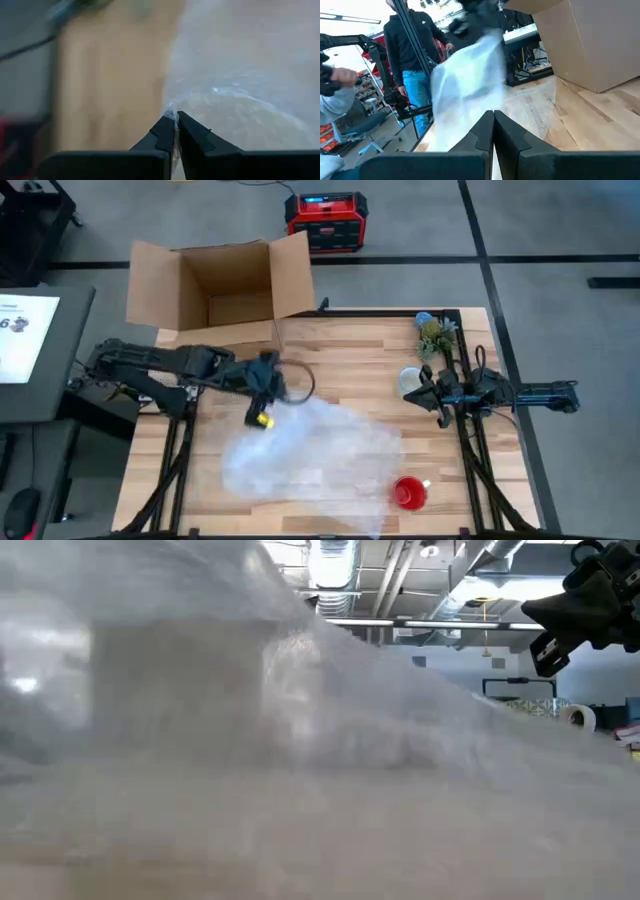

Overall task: Wrap mug
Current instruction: Wrap the red mug with bubble wrap

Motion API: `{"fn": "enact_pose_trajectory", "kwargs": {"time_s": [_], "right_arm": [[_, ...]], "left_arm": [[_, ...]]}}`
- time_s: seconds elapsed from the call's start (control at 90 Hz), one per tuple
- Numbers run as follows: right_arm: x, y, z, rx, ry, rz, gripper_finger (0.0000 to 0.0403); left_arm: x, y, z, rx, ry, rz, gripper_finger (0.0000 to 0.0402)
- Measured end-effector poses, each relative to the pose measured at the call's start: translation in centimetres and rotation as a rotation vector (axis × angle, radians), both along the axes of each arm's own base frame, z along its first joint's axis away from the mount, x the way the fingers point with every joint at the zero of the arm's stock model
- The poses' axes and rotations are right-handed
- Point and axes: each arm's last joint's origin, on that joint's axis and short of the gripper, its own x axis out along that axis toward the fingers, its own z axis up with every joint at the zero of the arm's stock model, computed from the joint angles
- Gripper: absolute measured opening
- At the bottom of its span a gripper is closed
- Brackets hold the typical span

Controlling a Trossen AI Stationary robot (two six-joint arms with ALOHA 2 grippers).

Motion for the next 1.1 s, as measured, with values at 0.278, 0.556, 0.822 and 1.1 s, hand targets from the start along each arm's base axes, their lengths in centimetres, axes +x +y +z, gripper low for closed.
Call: {"fn": "enact_pose_trajectory", "kwargs": {"time_s": [0.278,0.556,0.822,1.1], "right_arm": [[0.0,0.0,0.0,0.005,0.0,0.0,0.0],[0.0,0.0,0.0,0.038,0.002,0.003,0.0],[0.0,0.0,0.0,0.06,0.001,0.005,0.0],[0.0,0.0,0.2,0.187,-0.007,0.018,0.0]], "left_arm": [[0.0,-1.9,0.8,-0.202,-0.044,-0.168,0.0],[0.2,1.1,-0.2,0.04,0.031,-0.022,0.0],[1.2,5.7,-5.2,0.177,0.167,0.232,0.0],[3.6,6.3,-10.9,0.153,0.307,0.275,0.001]]}}
